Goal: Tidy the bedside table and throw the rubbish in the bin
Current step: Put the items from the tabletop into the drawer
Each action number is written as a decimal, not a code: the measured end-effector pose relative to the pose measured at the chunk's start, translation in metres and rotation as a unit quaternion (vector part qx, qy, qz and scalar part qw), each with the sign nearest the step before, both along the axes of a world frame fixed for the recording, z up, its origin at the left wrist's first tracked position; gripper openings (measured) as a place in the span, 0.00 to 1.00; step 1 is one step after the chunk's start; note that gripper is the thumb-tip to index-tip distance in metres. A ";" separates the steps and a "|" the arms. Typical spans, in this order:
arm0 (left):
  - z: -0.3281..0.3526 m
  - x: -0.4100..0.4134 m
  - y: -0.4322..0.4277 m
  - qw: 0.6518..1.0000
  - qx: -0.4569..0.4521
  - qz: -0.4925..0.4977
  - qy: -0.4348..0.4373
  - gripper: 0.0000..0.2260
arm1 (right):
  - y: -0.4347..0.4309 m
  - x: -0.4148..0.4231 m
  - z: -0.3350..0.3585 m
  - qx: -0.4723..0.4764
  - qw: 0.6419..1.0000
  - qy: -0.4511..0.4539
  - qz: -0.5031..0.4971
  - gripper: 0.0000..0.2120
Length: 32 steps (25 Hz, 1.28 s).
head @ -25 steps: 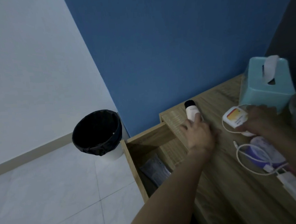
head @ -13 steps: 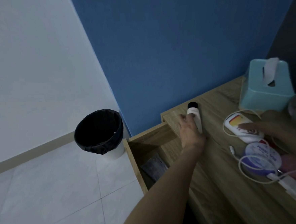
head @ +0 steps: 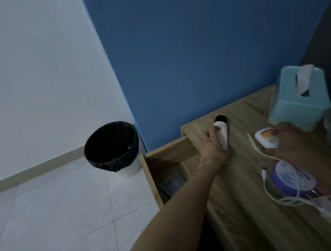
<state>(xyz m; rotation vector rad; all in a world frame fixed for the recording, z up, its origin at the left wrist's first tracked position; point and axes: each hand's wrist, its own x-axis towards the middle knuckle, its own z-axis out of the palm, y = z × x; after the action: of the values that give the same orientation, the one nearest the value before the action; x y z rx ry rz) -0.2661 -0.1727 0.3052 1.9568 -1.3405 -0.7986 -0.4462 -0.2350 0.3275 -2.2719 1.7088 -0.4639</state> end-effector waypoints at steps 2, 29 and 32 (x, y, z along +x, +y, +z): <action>0.000 0.000 0.001 1.000 -0.001 -0.005 0.001 0.32 | -0.005 -0.001 -0.006 0.094 0.994 -0.016 -0.054 0.34; -0.017 0.066 0.101 0.984 0.117 0.095 0.095 0.32 | 0.187 0.085 0.005 0.178 0.983 -0.033 0.015 0.35; -0.039 0.055 0.118 0.980 0.190 0.045 0.037 0.25 | 0.219 0.086 -0.038 0.276 0.961 0.003 0.014 0.35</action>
<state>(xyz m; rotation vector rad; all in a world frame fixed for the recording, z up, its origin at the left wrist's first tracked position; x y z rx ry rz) -0.2112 -0.0547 0.2667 2.2352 -1.1061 -1.1373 -0.3600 -0.0156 0.2898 -1.8831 1.5583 0.0351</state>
